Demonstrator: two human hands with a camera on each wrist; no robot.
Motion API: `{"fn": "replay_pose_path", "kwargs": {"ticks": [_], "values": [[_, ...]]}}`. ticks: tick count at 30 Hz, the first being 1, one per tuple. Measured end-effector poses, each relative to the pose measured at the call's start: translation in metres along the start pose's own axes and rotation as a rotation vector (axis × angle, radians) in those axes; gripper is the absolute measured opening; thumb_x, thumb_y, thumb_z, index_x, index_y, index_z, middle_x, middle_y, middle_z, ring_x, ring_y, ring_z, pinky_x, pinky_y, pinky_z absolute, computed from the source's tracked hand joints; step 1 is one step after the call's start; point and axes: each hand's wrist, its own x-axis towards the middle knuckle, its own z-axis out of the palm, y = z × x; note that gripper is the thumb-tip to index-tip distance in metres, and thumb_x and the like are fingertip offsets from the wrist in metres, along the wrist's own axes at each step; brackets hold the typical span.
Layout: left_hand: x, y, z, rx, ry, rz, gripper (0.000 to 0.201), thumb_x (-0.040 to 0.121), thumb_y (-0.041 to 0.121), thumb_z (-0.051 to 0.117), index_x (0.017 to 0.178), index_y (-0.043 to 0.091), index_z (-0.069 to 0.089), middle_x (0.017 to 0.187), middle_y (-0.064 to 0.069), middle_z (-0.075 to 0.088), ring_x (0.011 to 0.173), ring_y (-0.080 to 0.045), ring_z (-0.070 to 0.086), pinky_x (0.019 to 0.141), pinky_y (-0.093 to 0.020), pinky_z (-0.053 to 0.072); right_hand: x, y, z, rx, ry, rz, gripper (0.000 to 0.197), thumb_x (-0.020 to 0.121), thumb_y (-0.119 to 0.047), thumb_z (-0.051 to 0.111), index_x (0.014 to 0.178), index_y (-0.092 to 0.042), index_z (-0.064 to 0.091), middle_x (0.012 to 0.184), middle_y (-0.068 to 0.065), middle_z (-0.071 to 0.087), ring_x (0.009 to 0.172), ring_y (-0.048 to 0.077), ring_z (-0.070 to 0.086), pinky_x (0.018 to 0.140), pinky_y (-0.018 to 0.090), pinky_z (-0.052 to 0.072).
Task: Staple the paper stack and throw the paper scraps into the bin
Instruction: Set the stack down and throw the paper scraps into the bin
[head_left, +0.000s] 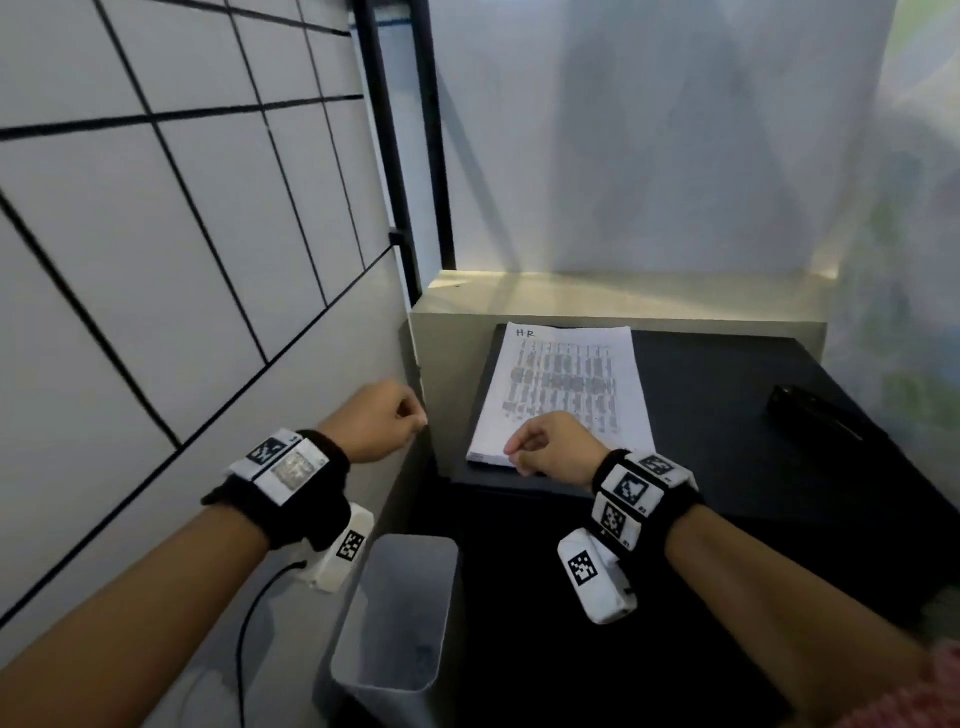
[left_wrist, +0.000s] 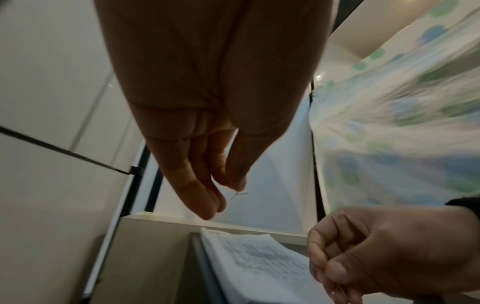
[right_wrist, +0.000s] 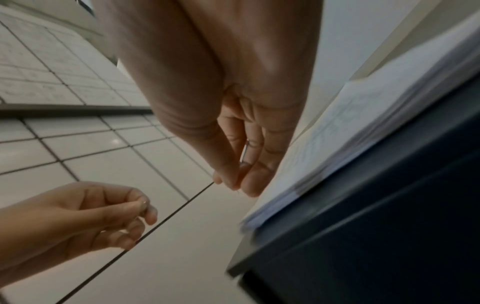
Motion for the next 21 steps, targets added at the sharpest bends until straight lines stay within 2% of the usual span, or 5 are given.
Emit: {"fn": "replay_pose_path", "kwargs": {"ticks": [4,7,12,17,21], "values": [[-0.017,-0.049,0.01,-0.042,0.03,-0.116,0.013,0.088,0.011,0.056,0.076,0.014,0.058,0.063,0.009,0.054,0.066,-0.014,0.056,0.071,-0.023,0.04,0.019,-0.019,0.062,-0.035,-0.111,-0.039,0.03,0.084,0.003,0.059,0.065,-0.02,0.059,0.063,0.003,0.061,0.052,0.006,0.057,0.067,0.022,0.05],[-0.025,-0.087,0.037,-0.075,-0.005,-0.206,0.013,0.088,0.01,0.055,0.075,0.014,0.058,0.072,-0.006,0.063,0.075,-0.021,0.061,0.069,-0.023,0.041,0.025,-0.027,0.102,-0.092,-0.175,-0.051,0.025,0.084,0.0,0.059,0.068,-0.02,0.062,0.067,0.004,0.065,0.056,0.007,0.059,0.073,0.027,0.052],[-0.033,-0.132,0.083,-0.126,-0.149,-0.359,0.017,0.088,0.006,0.049,0.088,0.002,0.066,0.1,-0.021,0.072,0.095,-0.032,0.068,0.077,-0.03,0.05,0.029,-0.021,0.161,-0.326,-0.288,-0.075,0.021,0.085,-0.003,0.054,0.097,-0.008,0.071,0.107,0.009,0.07,0.101,0.02,0.063,0.084,0.025,0.05],[-0.033,-0.171,0.12,-0.071,-0.231,-0.479,0.022,0.089,0.011,0.05,0.102,0.0,0.064,0.111,-0.018,0.069,0.104,-0.031,0.064,0.084,-0.031,0.049,0.058,0.023,0.207,-0.327,-0.358,0.084,0.025,0.088,-0.003,0.053,0.108,-0.003,0.068,0.118,0.011,0.067,0.112,0.022,0.061,0.09,0.021,0.043],[-0.031,-0.188,0.145,-0.048,-0.272,-0.524,0.023,0.088,0.019,0.05,0.1,0.007,0.064,0.112,-0.014,0.069,0.103,-0.03,0.065,0.088,-0.034,0.051,0.081,0.062,0.233,-0.296,-0.342,0.256,0.023,0.087,-0.005,0.056,0.106,-0.002,0.069,0.115,0.016,0.067,0.109,0.027,0.061,0.085,0.027,0.045]]}}
